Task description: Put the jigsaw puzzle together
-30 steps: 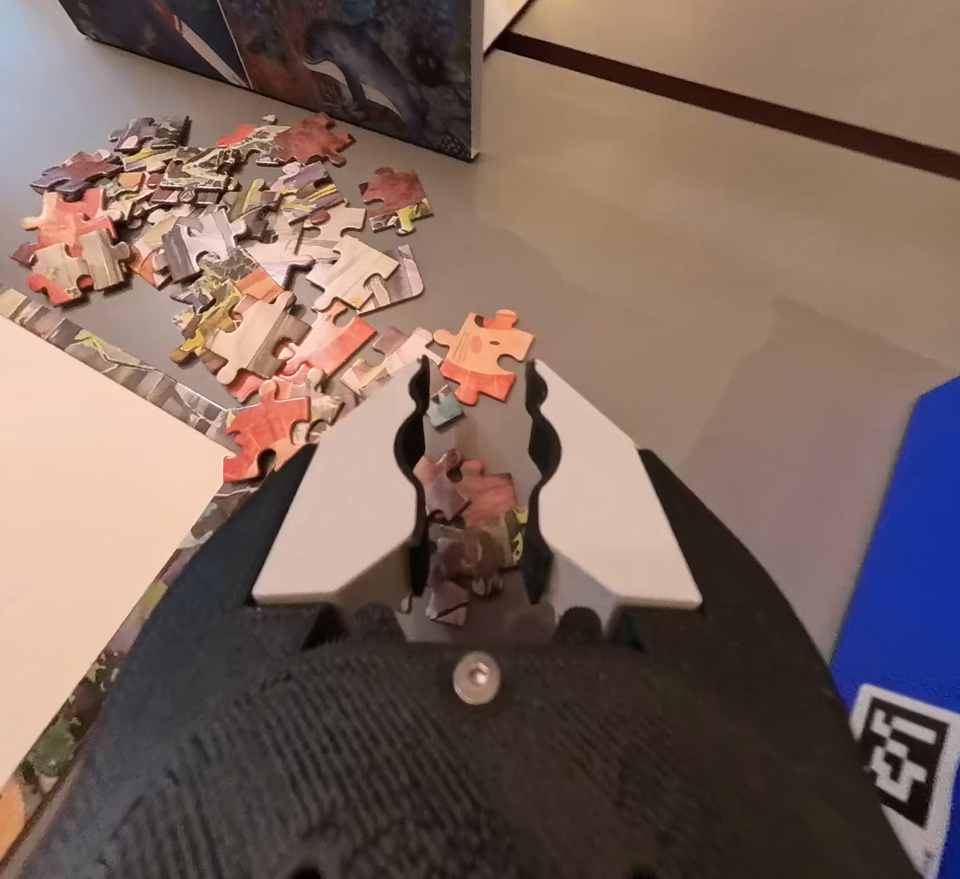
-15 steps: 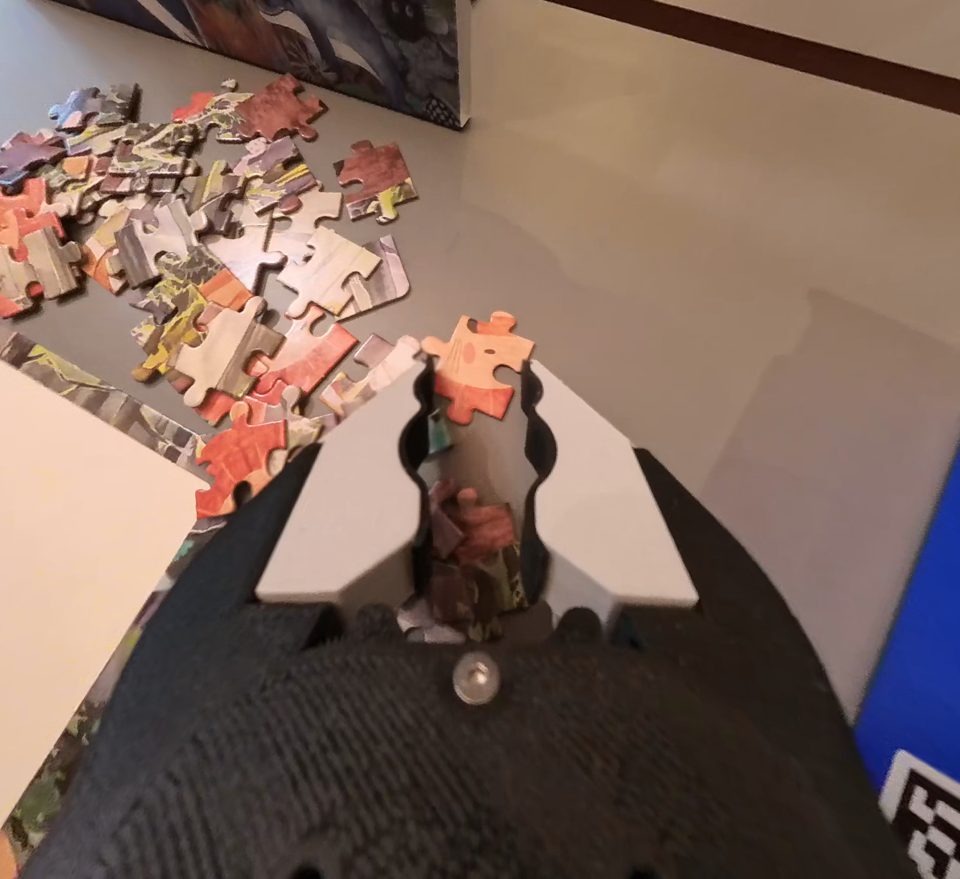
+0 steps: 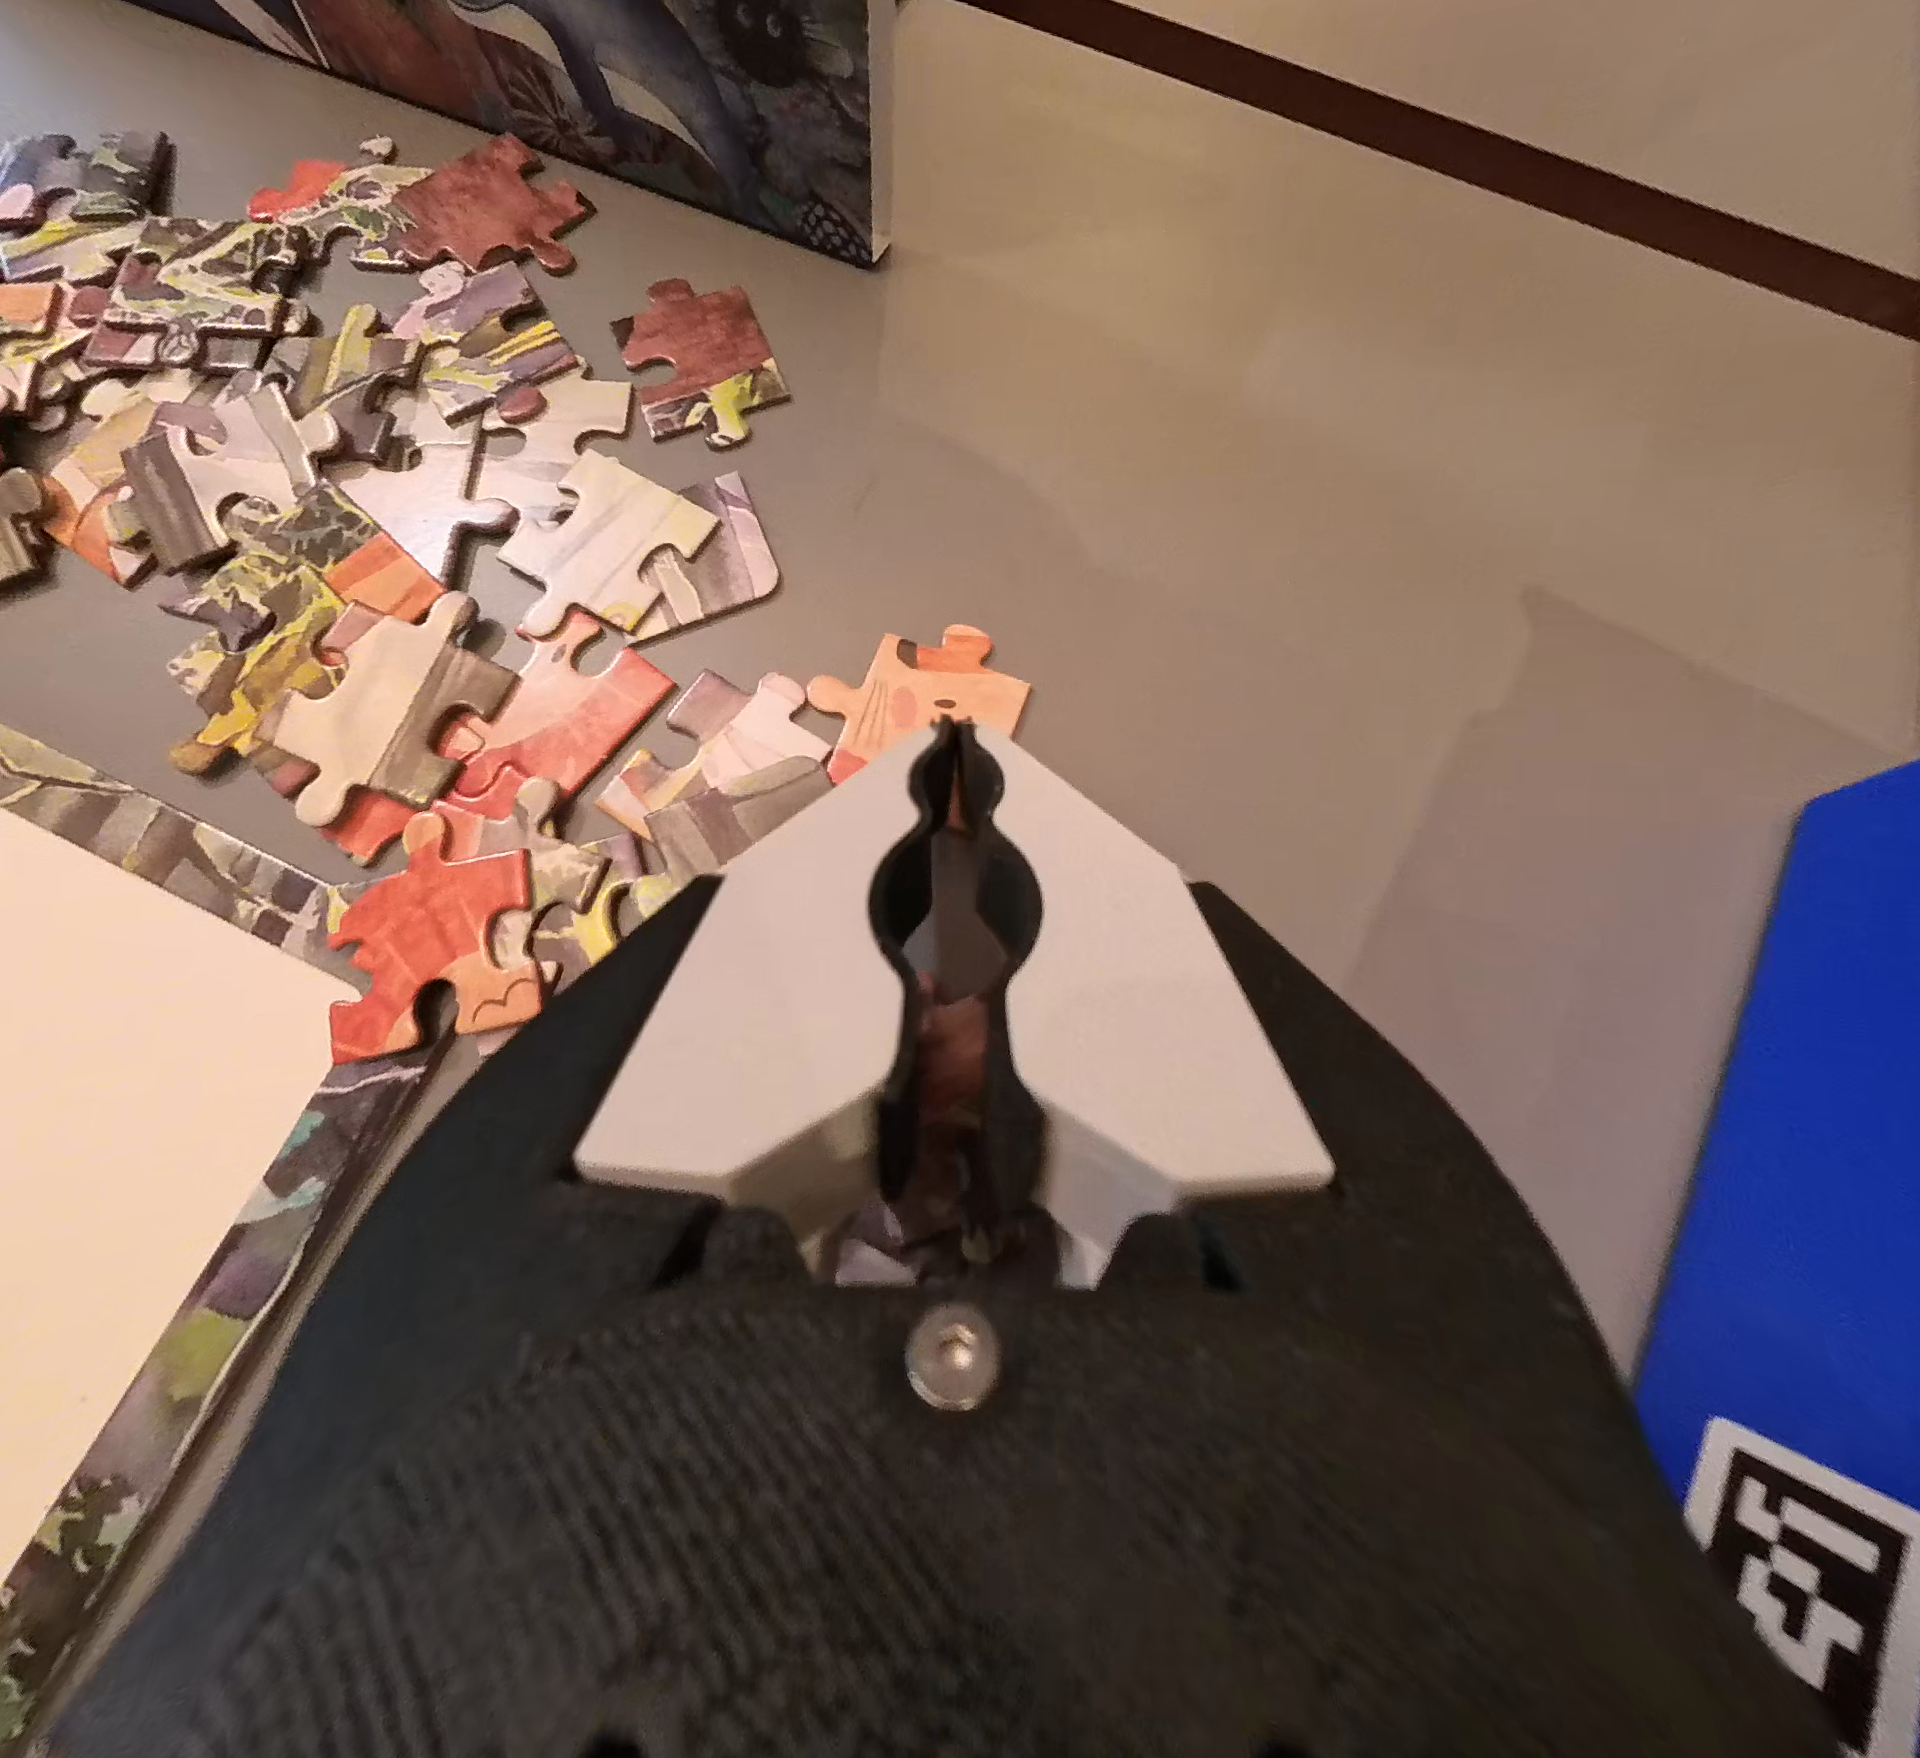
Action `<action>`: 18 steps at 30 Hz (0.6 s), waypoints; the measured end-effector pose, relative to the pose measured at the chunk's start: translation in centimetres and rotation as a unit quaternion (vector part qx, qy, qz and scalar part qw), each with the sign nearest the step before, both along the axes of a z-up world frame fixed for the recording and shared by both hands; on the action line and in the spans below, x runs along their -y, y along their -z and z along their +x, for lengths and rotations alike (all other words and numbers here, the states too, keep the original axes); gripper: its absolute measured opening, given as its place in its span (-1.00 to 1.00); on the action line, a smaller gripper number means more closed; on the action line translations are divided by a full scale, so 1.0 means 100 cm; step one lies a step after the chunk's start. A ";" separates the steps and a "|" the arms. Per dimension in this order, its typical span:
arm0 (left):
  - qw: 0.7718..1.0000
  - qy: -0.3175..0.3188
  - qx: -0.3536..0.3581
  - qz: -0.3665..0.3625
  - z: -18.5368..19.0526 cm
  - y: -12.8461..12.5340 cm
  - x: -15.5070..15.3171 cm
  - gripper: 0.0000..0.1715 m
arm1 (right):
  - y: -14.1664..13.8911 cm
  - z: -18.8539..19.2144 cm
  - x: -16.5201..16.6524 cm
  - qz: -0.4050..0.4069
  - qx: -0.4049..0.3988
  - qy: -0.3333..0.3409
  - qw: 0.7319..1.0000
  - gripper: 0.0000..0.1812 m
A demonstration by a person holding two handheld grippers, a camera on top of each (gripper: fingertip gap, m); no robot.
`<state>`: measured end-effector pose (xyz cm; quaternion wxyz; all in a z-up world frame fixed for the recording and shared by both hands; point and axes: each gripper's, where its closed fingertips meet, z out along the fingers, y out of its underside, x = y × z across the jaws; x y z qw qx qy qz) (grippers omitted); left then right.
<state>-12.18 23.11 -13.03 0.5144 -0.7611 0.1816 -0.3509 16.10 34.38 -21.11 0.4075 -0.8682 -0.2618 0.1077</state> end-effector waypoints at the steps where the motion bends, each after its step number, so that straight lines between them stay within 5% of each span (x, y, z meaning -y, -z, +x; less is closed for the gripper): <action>1: 1.000 0.000 -0.001 0.000 0.000 0.000 0.000 -0.56 | 0.000 0.001 -0.001 0.002 0.000 0.004 1.000 -1.00; 18: 1.000 0.004 -0.017 -0.007 0.003 0.011 -0.001 -0.58 | -0.011 0.014 0.004 0.019 -0.035 0.017 0.999 -0.79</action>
